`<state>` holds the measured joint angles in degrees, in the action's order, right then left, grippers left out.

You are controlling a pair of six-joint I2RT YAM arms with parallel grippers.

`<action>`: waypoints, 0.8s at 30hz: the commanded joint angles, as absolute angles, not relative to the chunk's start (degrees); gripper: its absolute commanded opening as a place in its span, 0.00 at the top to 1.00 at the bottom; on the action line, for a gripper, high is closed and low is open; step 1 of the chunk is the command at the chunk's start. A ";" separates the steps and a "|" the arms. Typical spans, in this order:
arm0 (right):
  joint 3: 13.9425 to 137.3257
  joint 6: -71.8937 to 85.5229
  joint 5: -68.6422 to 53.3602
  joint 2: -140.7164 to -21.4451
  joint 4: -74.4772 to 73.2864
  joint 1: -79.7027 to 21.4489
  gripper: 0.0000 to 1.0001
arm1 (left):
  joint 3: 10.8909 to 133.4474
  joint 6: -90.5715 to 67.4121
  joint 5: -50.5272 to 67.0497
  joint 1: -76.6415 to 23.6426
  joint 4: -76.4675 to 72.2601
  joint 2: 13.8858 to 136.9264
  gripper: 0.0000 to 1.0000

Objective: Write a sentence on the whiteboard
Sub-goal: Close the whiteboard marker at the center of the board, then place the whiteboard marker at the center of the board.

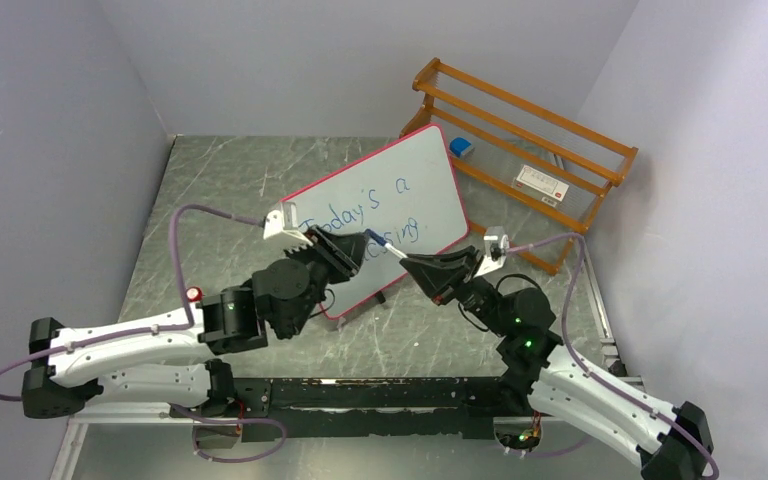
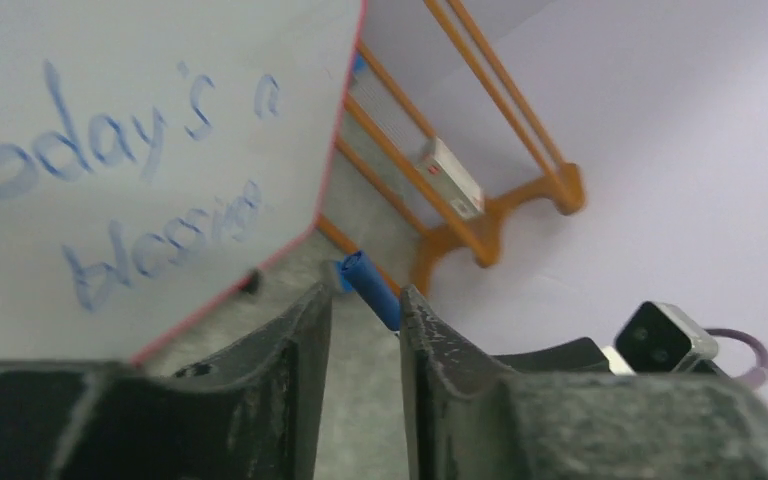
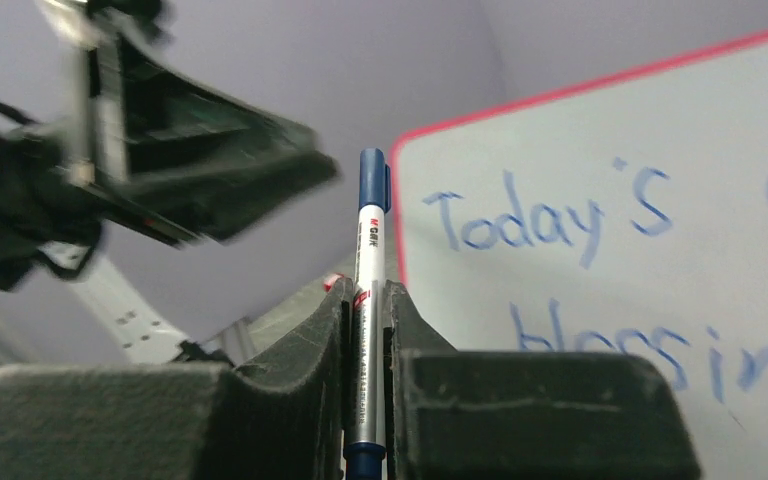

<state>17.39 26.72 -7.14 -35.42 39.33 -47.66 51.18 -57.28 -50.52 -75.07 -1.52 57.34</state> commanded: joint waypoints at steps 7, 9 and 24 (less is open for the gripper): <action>18.96 28.51 -4.10 -32.32 9.89 -46.37 1.00 | 63.45 -28.60 -52.02 -63.57 15.40 55.83 0.43; 18.00 29.47 -7.00 -31.90 8.62 -46.41 1.00 | 65.26 -25.55 -51.58 -61.11 17.07 55.80 0.38; 8.25 36.04 -13.61 -37.93 5.27 -46.41 1.00 | 54.81 -19.06 -58.58 -52.74 23.58 35.55 0.22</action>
